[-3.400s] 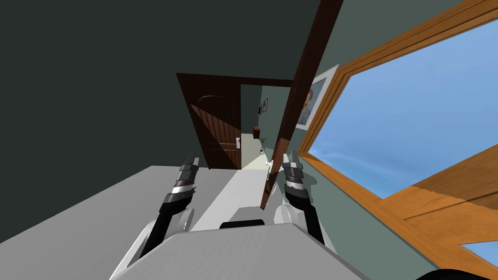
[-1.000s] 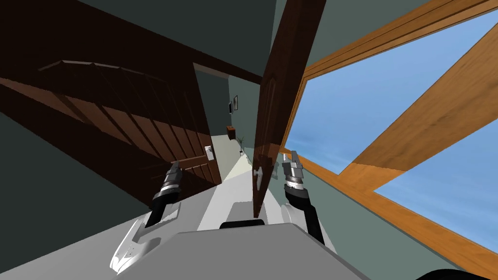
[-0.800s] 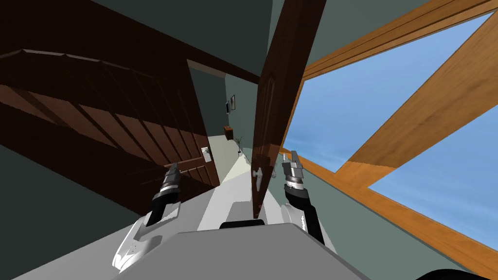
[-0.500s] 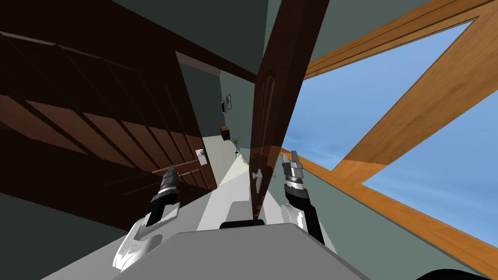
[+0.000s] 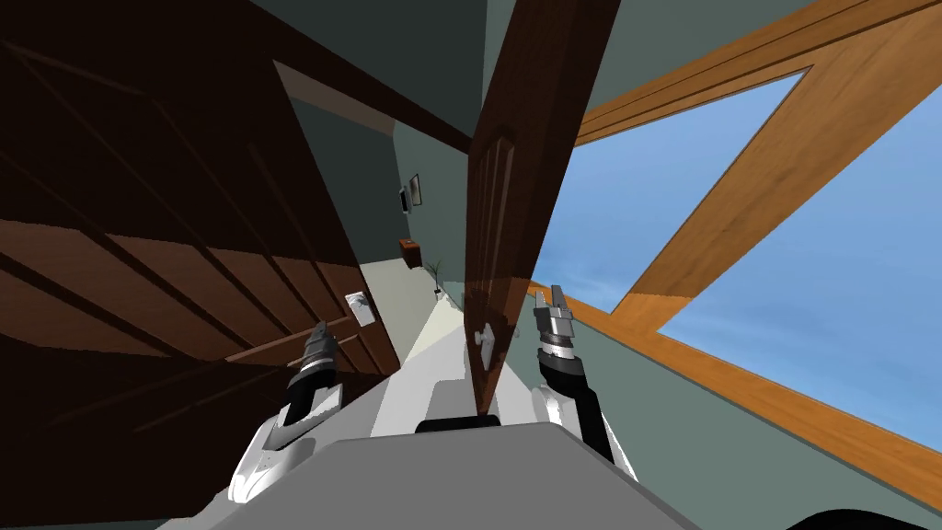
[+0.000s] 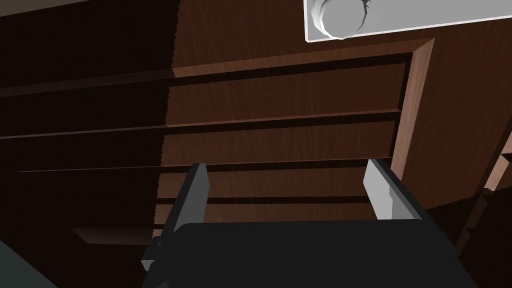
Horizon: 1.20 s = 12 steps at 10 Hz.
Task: Pull the door open
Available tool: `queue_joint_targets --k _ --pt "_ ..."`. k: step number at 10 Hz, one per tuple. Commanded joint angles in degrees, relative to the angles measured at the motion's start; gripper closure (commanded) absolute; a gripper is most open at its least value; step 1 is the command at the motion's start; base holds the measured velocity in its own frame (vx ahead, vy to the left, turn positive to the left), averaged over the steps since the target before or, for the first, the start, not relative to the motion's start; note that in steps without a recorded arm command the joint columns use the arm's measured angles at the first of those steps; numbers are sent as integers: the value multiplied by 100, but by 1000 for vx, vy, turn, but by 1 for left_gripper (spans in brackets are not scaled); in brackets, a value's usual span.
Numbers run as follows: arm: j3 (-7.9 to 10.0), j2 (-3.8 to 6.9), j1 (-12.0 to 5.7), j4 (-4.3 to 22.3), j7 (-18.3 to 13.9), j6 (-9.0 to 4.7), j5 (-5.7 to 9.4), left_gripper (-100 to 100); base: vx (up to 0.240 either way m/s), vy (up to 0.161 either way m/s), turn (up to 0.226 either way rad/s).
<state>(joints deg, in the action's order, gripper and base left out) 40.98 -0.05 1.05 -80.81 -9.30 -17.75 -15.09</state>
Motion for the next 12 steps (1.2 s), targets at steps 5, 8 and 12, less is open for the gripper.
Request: queue_joint_targets --k 5,8,12 --pt "521 -211 -367 636 -219 105 -107 -100 31 76 -200" --pt "683 0 -374 752 -235 84 -59 -100 19 33 -122" --pt "1208 370 -459 1111 -184 4 87 -100 45 95 -285"
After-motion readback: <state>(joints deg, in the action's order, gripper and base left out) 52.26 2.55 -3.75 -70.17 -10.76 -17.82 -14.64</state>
